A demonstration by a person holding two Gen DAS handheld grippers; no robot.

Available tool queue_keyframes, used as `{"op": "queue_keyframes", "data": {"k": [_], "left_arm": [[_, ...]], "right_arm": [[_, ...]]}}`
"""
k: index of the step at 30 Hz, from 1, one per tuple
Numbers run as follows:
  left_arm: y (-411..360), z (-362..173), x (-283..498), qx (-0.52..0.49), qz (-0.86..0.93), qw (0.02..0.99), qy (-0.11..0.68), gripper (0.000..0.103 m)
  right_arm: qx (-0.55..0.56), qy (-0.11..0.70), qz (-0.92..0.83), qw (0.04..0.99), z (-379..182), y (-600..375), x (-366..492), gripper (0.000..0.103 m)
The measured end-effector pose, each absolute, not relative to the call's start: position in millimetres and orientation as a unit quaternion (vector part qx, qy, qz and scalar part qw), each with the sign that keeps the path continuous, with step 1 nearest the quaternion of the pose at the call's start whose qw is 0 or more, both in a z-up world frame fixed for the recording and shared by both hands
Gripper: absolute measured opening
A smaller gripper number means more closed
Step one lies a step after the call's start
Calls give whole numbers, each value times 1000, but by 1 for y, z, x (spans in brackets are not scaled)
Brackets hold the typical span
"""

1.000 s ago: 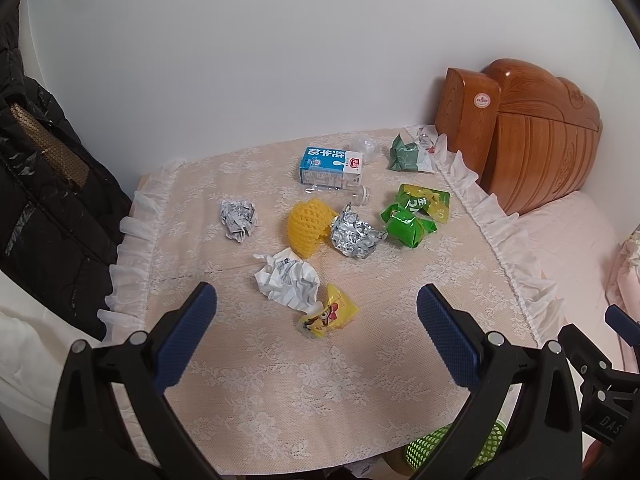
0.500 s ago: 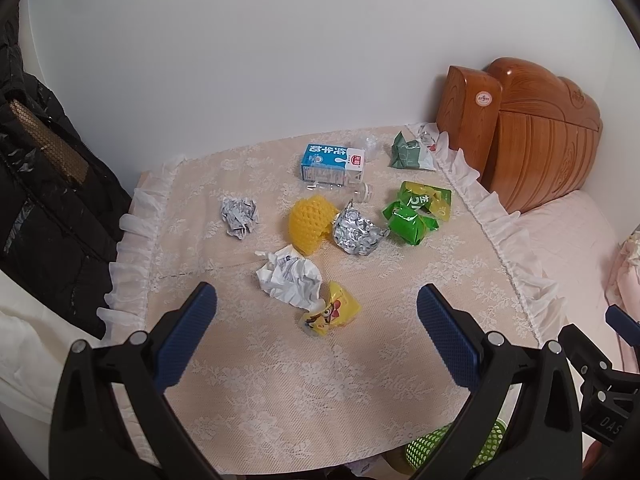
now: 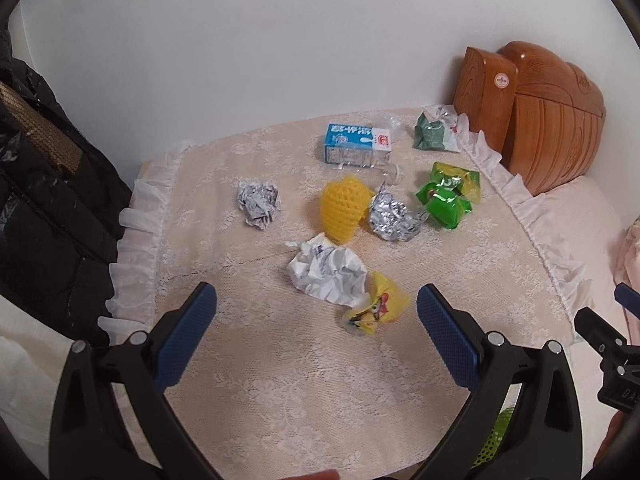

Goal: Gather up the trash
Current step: 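Grasp the crumpled white paper with the left tool while the right tool grasps the yellow wrapper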

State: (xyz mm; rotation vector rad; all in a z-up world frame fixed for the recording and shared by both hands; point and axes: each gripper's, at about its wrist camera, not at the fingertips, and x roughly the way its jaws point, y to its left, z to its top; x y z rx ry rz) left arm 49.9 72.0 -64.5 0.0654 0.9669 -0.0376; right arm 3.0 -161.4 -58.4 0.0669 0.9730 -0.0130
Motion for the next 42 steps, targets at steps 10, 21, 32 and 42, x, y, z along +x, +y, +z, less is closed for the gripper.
{"op": "queue_keyframes", "data": {"k": [10, 21, 32, 42], "left_arm": [[129, -126, 89, 27, -32, 861, 508, 96], [160, -141, 109, 5, -36, 860, 509, 96], [145, -135, 112, 18, -74, 867, 493, 96], [108, -140, 112, -6, -110, 856, 506, 96]], "right_arm": [[32, 506, 96, 857, -126, -84, 56, 101], [111, 545, 60, 829, -162, -56, 94, 93], [205, 580, 45, 787, -182, -58, 109, 39], [219, 557, 43, 800, -162, -85, 88, 20]]}}
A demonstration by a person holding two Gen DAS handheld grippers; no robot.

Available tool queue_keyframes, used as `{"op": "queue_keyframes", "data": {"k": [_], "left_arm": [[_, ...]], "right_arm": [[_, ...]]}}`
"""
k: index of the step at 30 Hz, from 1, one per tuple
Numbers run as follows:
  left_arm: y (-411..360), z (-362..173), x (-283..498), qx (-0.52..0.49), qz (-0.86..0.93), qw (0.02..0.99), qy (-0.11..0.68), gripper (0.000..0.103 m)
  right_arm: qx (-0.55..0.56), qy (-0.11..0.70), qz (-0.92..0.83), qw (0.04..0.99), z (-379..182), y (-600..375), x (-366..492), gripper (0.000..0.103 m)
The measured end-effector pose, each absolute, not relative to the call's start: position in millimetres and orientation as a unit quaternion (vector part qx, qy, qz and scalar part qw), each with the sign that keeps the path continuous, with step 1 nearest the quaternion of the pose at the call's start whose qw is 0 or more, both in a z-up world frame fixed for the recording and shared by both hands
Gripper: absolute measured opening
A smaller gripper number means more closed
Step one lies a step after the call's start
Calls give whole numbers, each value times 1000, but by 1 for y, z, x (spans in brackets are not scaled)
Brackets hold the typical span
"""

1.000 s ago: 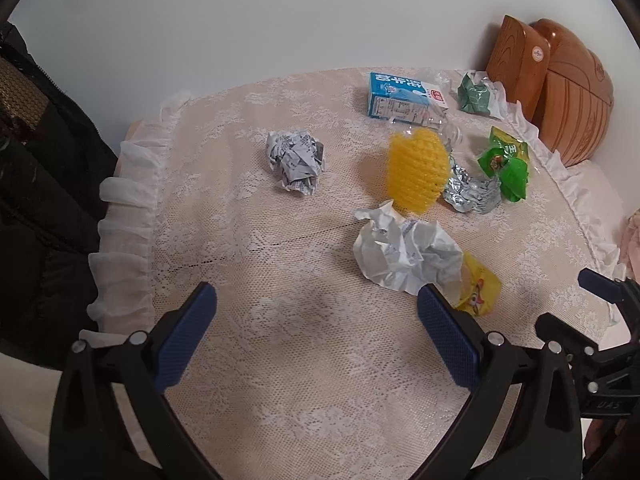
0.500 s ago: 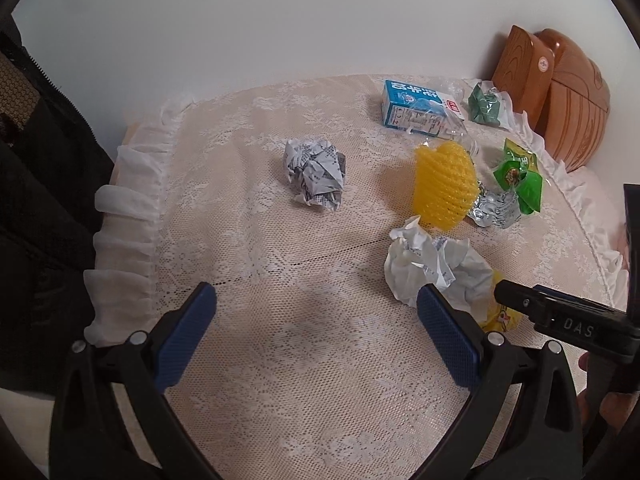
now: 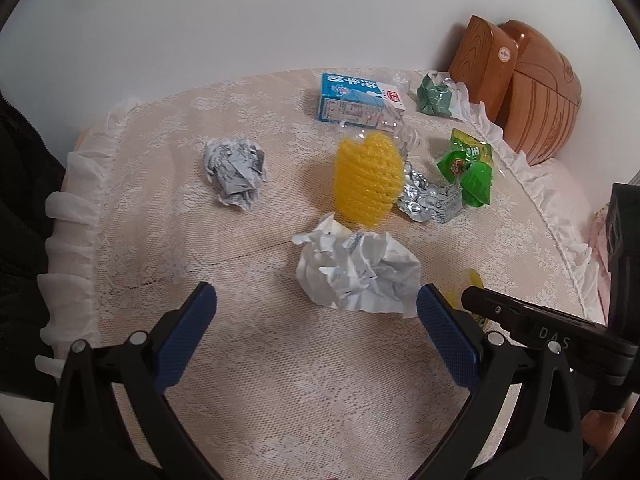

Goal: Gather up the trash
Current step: 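Grasp the crumpled white paper with the left tool while the right tool grasps the yellow wrapper, then carry both items to the green basket and release them inside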

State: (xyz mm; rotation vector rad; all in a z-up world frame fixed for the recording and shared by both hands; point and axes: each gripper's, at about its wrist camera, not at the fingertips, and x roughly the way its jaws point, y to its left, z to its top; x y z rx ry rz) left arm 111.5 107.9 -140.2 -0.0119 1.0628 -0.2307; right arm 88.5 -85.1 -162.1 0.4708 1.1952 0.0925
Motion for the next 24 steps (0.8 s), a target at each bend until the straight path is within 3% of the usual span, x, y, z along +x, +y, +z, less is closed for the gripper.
{"op": "queue_keyframes", "data": {"k": [11, 16, 18, 24], "left_arm": [[52, -188, 147, 53, -74, 836, 541, 96], [48, -195, 151, 50, -73, 829, 552, 79], [49, -191, 151, 51, -67, 833, 546, 66], [46, -170, 144, 53, -70, 837, 540, 51]], "right_arm": [[207, 544, -15, 813, -154, -139, 49, 20], [213, 544, -26, 811, -158, -150, 46, 20], [211, 543, -24, 813, -158, -151, 47, 20], [210, 534, -13, 819, -152, -155, 40, 20]]}}
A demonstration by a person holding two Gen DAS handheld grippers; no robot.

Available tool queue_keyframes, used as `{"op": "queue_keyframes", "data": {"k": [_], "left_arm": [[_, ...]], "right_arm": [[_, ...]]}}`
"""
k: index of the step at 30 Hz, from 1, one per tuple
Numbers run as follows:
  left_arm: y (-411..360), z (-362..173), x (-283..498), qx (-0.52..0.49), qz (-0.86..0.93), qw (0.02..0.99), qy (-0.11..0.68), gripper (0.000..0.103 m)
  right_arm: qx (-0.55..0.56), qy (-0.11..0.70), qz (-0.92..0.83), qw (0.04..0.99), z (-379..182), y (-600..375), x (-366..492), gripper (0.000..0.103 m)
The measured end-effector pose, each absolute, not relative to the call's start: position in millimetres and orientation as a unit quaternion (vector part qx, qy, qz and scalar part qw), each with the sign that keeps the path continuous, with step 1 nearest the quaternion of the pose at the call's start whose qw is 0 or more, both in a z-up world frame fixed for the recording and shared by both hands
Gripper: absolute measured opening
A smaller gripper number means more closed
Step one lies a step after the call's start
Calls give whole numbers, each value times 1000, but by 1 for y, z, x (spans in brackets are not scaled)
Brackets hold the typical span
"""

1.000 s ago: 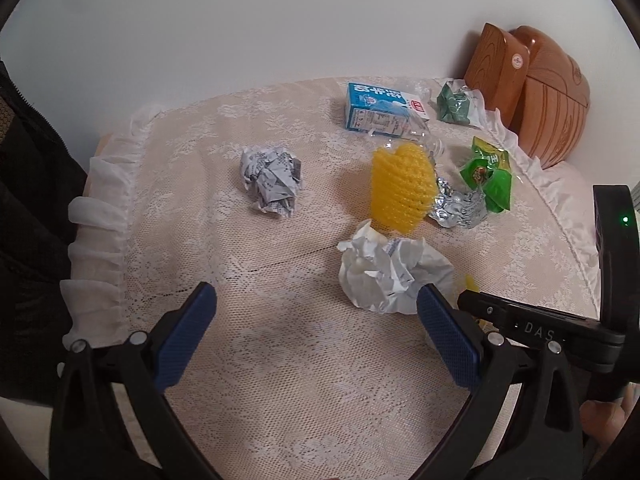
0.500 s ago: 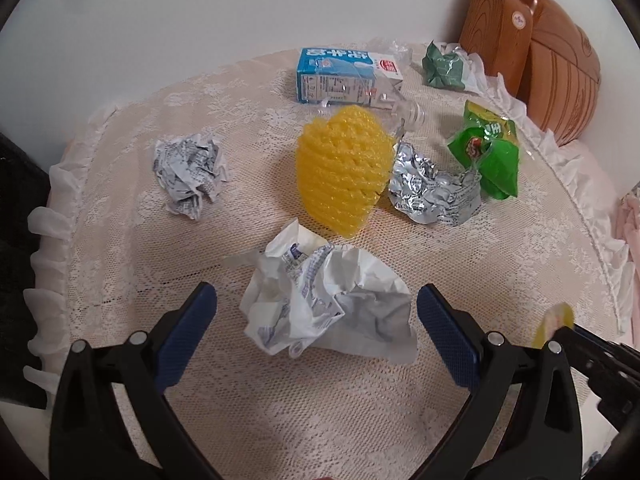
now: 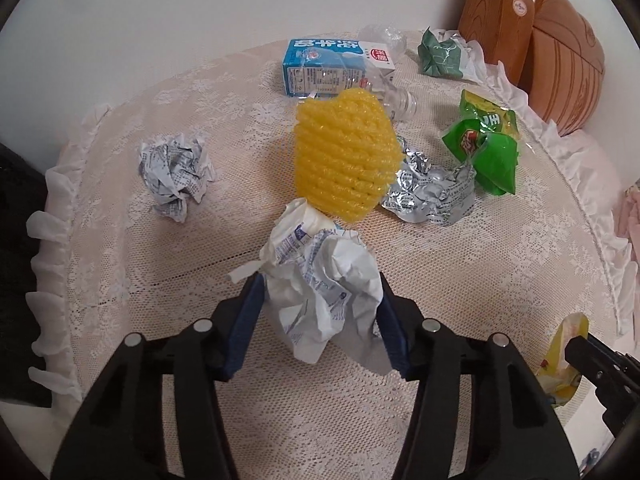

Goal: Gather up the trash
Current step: 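Carry both items to the green basket and release them inside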

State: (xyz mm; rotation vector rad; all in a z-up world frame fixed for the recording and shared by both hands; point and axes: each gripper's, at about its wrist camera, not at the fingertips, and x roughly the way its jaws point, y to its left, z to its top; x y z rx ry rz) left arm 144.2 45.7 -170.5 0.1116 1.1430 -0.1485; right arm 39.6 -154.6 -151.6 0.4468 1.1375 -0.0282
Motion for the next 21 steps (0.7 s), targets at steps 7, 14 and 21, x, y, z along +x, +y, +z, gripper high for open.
{"op": "queue_keyframes", "data": {"k": [7, 14, 21], "left_arm": [[22, -131, 107, 65, -101, 847, 518, 51], [-54, -108, 31, 102, -219, 829, 505, 51], [-155, -124, -52, 154, -350, 770, 511, 51]], "right_arm": [[205, 510, -12, 835, -133, -179, 5, 20], [195, 505, -77, 837, -137, -245, -94, 20], [222, 530, -189, 796, -187, -323, -207, 22]]}}
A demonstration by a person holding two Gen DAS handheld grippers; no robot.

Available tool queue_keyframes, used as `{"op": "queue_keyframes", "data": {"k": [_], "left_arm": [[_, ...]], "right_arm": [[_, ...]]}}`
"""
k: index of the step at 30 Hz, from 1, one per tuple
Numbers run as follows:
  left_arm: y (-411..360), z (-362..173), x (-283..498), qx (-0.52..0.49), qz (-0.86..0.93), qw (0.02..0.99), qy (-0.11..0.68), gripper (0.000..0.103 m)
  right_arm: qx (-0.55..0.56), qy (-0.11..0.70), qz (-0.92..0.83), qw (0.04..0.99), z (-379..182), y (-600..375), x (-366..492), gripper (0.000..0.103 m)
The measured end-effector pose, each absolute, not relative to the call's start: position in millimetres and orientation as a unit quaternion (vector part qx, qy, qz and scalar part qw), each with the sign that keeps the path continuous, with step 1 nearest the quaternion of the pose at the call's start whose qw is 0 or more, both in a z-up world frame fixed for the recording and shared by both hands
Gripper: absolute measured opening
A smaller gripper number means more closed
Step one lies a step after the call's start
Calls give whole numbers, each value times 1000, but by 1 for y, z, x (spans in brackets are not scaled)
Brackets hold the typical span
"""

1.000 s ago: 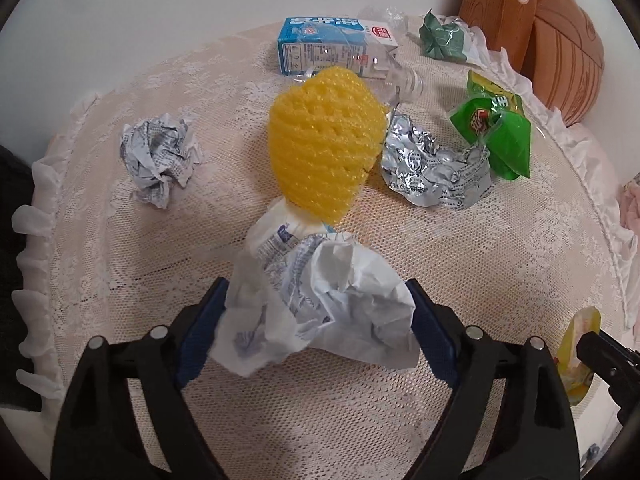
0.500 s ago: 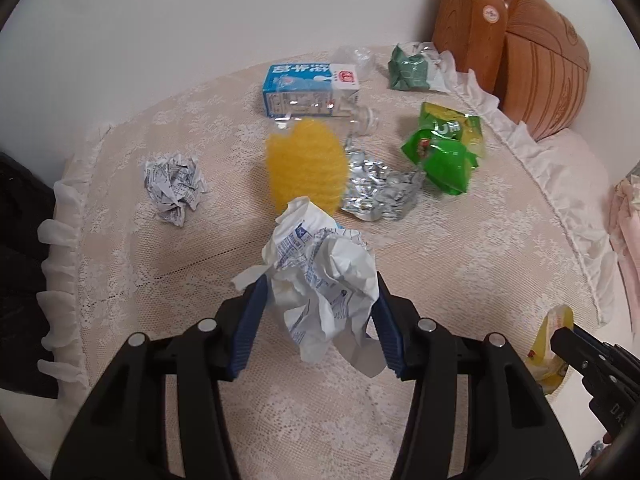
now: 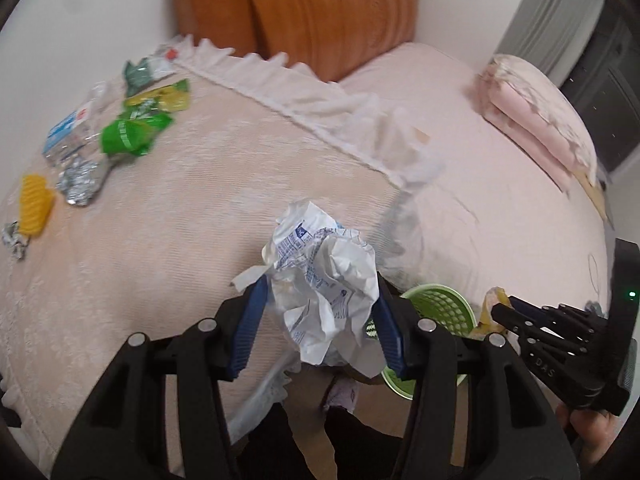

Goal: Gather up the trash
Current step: 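Carry both items to the green basket and release them inside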

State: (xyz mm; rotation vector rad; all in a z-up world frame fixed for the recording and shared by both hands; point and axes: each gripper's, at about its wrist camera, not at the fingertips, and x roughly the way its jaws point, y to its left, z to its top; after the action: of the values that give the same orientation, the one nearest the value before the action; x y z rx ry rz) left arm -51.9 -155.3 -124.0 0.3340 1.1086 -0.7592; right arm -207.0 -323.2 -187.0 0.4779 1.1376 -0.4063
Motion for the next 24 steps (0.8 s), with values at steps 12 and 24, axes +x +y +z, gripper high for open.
{"op": "queue_keyframes", "data": {"k": [12, 24], "left_arm": [[-239, -163, -141, 245, -410, 713, 514, 51], [-287, -205, -173, 307, -425, 686, 505, 51]], "right_arm": [[264, 594, -213, 730, -377, -374, -253, 41], [296, 557, -292, 718, -353, -401, -318, 91]]}}
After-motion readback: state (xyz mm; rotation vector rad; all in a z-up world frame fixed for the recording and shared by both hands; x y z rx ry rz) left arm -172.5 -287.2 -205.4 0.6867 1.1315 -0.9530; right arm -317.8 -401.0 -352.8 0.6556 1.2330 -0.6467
